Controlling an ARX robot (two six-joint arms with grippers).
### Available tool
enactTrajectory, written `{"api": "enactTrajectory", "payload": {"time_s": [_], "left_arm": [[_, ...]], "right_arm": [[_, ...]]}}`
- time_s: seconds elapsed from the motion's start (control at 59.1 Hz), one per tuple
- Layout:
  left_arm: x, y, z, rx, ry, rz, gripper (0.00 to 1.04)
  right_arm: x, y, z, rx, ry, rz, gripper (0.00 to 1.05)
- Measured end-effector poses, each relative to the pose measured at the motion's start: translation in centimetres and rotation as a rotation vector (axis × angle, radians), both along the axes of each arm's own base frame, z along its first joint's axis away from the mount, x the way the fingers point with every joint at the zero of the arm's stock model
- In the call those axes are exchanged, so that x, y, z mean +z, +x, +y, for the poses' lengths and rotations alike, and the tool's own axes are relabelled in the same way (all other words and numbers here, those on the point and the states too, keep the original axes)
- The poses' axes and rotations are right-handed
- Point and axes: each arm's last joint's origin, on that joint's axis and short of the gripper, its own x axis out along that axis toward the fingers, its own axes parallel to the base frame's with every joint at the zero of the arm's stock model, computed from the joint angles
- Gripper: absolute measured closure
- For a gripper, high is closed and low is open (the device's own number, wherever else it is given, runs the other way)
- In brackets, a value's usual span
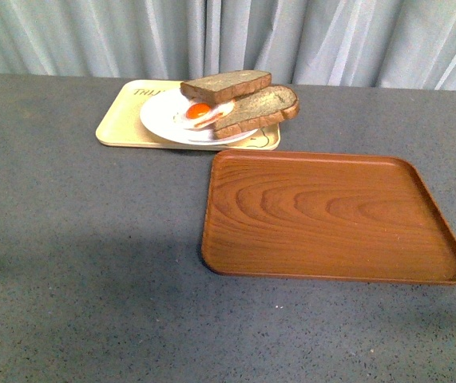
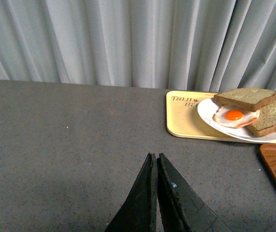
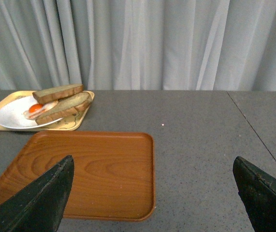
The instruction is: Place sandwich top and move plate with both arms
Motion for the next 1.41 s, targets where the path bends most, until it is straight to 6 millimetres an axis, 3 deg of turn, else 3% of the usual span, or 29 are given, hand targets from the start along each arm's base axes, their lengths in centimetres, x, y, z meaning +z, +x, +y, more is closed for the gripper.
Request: {"api": "enactTrajectory", "payload": {"time_s": [0.728,1.405], "left_arm": [[0.8,-3.3,0.0,0.000,0.000,-0.028,1.03],[0.4,-5.5,0.0,0.000,0.001,-0.011,1.03]], "right_arm": [[0.0,0.0,0.0,0.000,0.000,0.000,0.09],[0.0,0.0,0.0,0.000,0.000,0.000,0.09]]}}
